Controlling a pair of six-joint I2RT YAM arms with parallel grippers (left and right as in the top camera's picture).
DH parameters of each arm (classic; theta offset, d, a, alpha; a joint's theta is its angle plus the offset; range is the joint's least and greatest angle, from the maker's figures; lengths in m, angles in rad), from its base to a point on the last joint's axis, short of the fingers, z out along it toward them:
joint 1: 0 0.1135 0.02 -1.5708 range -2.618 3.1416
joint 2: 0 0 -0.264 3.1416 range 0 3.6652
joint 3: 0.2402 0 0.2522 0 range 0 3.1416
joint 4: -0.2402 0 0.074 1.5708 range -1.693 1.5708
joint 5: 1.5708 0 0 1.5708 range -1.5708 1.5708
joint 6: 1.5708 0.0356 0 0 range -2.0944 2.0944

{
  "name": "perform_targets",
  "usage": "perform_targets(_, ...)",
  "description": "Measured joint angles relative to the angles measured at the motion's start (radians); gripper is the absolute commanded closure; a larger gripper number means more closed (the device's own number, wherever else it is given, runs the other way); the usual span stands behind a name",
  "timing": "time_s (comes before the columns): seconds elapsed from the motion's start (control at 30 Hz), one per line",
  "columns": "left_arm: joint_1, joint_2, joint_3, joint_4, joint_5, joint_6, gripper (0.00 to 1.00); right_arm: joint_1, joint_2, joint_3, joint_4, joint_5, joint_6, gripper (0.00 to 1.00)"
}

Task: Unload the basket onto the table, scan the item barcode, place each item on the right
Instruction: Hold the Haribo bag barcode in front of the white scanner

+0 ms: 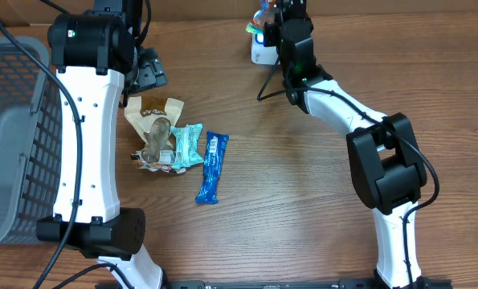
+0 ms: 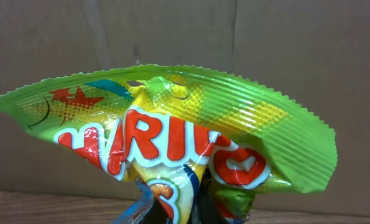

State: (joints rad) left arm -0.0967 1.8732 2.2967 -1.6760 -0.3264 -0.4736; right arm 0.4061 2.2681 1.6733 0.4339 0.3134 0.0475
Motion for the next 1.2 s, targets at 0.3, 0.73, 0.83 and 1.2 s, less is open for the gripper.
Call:
perform_targets(0.3, 0.000, 0.000, 0.000, 0.000, 0.000, 0.000, 0.00, -0.001, 0.021, 0.000, 0.018, 0.000, 0.000, 0.96)
perform_targets(0.73, 0.000, 0.000, 0.000, 0.000, 0.000, 0.000, 0.00, -0.013, 0.063, 0.000, 0.080, -0.001, -0.074, 0.96)
perform_targets(0.83, 0.000, 0.000, 0.000, 0.000, 0.000, 0.000, 0.00, -0.027, 0.063, 0.000, 0.081, -0.001, -0.084, 0.96)
perform_targets(1.2, 0.000, 0.000, 0.000, 0.000, 0.000, 0.000, 0.00, -0.049, 0.065, 0.000, 0.092, -0.018, -0.099, 0.96)
